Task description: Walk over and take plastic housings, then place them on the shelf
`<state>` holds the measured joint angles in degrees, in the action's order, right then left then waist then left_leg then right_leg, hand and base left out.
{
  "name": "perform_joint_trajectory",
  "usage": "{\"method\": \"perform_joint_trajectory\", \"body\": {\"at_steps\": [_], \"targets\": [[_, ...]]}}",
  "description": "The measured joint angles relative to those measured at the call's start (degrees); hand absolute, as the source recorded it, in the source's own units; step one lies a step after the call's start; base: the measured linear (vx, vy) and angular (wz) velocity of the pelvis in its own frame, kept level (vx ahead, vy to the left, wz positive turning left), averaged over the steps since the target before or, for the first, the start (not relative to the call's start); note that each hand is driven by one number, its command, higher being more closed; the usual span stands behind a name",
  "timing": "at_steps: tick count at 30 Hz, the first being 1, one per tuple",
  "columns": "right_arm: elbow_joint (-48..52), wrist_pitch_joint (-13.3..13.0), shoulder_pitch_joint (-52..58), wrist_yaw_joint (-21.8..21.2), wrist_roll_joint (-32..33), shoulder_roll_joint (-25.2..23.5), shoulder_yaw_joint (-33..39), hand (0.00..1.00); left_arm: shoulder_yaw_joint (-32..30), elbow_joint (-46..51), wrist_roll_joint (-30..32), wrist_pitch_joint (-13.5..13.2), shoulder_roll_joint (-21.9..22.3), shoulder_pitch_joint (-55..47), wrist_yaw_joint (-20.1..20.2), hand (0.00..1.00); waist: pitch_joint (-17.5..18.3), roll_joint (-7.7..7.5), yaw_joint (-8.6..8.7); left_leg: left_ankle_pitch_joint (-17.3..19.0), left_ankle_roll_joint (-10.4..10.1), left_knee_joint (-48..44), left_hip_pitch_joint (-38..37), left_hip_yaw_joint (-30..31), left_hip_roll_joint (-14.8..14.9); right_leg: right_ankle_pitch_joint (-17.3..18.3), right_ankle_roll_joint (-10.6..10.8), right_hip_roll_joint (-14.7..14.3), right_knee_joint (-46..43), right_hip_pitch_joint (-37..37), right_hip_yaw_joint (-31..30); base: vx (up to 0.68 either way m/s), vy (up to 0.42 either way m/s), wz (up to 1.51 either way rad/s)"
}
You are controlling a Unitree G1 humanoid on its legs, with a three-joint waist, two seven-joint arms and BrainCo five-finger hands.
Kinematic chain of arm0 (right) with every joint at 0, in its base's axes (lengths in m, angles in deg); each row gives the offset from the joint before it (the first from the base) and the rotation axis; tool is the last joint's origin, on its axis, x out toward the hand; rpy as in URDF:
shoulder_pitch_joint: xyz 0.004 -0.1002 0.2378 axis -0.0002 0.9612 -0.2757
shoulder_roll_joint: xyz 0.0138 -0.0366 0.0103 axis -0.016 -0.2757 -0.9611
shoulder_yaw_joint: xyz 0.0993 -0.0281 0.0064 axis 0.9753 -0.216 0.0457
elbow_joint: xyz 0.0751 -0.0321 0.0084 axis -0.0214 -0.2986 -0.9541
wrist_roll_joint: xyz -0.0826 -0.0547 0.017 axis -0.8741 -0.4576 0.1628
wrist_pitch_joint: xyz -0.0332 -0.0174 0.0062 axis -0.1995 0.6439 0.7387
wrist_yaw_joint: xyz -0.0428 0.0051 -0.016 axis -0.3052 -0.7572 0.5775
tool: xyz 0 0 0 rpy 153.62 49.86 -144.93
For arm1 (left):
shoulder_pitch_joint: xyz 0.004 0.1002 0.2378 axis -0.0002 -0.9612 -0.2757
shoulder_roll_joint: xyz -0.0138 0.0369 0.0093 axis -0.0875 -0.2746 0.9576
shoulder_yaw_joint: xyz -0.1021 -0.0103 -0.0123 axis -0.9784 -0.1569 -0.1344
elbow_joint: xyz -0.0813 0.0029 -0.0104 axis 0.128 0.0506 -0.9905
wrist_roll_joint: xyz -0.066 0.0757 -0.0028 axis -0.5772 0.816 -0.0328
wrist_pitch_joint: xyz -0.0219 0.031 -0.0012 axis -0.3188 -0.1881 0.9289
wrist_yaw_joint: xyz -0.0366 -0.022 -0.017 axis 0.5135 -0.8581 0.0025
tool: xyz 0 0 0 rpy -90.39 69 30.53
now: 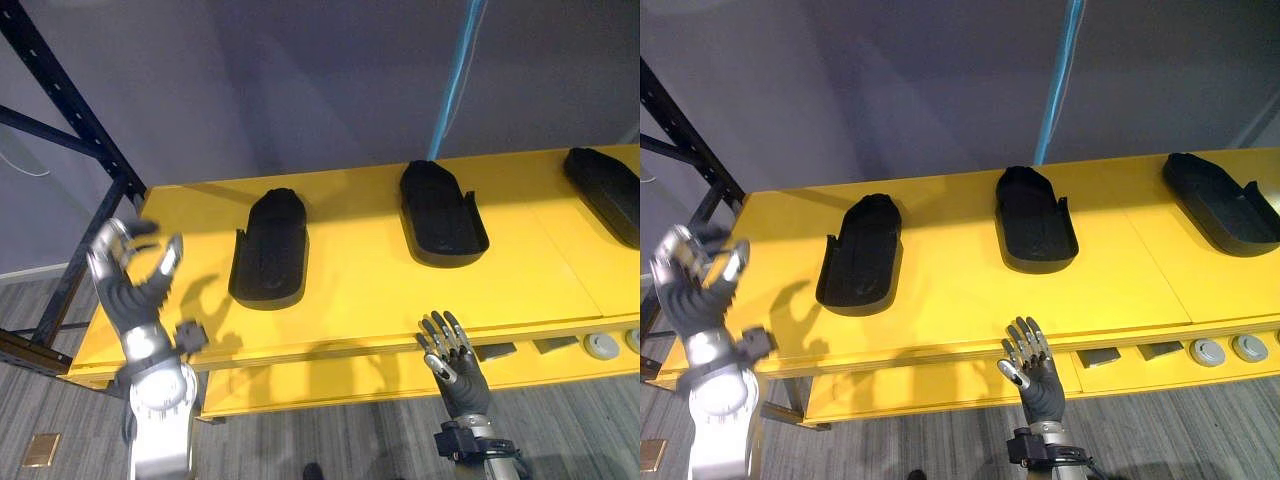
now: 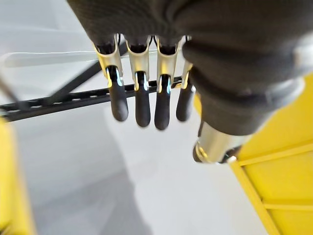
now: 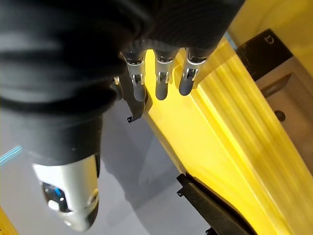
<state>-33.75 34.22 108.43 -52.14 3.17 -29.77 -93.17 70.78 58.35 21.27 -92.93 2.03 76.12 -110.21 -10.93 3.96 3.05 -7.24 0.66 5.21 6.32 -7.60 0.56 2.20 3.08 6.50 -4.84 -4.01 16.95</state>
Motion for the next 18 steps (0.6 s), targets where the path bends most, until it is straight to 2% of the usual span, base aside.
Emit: {"method": "perform_joint_trajectory", "body": {"at_steps": [3,7,9,13,18], "targets": [[0.01,0.00,0.62,0.01,0.00,-0.44,0.02,0.00,5.84,0.32,-7.40,-0.72,1.39,-7.30,5.55,1.00,0.06,-0.12,-0.48,-0.70,0.27,-0.02,1.99,0.14,0.12,-0.95,-0.04,-0.23,0.44,-1.54,0.23,-0.02,-0.004,0.01],[-0.04,0.00,0.65,0.43,-0.04,-0.50,-0.10,0.00,6.97,-3.96,-16.53,-0.94,1.45,-8.93,9.38,1.00,0.00,-0.21,-0.56,-0.90,0.19,-0.05,2.67,0.13,0.19,-1.15,-0.05,-0.28,0.43,-2.19,0.25,0.00,0.000,0.00],[-0.04,0.00,0.52,1.14,-0.04,-0.52,-0.15,0.00,7.25,-6.00,-18.95,-0.89,1.44,-8.88,10.35,1.00,-0.04,-0.26,-0.55,-0.88,0.16,-0.03,3.01,-0.02,0.24,-1.15,-0.05,-0.31,0.42,-2.69,0.04,-0.02,-0.010,-0.04],[-0.14,-0.02,0.21,2.06,-0.04,-0.52,-0.17,0.00,7.70,-9.26,-21.78,-0.64,1.14,-7.39,12.19,1.00,-0.40,-0.74,-0.51,-0.85,0.13,-0.22,4.45,-0.45,0.43,-1.28,-0.18,-0.45,0.36,-4.39,-0.44,-0.01,-0.010,-0.07],[-0.70,-0.19,-1.77,2.91,-0.04,-0.53,-0.21,0.00,7.76,-13.44,-21.79,-0.57,0.69,-1.65,12.08,1.00,-1.66,-2.09,-0.48,-0.77,0.01,-0.23,5.19,-1.52,0.59,-1.36,-0.25,-0.60,0.33,-5.71,-1.48,-0.01,-0.011,-0.10]]}}
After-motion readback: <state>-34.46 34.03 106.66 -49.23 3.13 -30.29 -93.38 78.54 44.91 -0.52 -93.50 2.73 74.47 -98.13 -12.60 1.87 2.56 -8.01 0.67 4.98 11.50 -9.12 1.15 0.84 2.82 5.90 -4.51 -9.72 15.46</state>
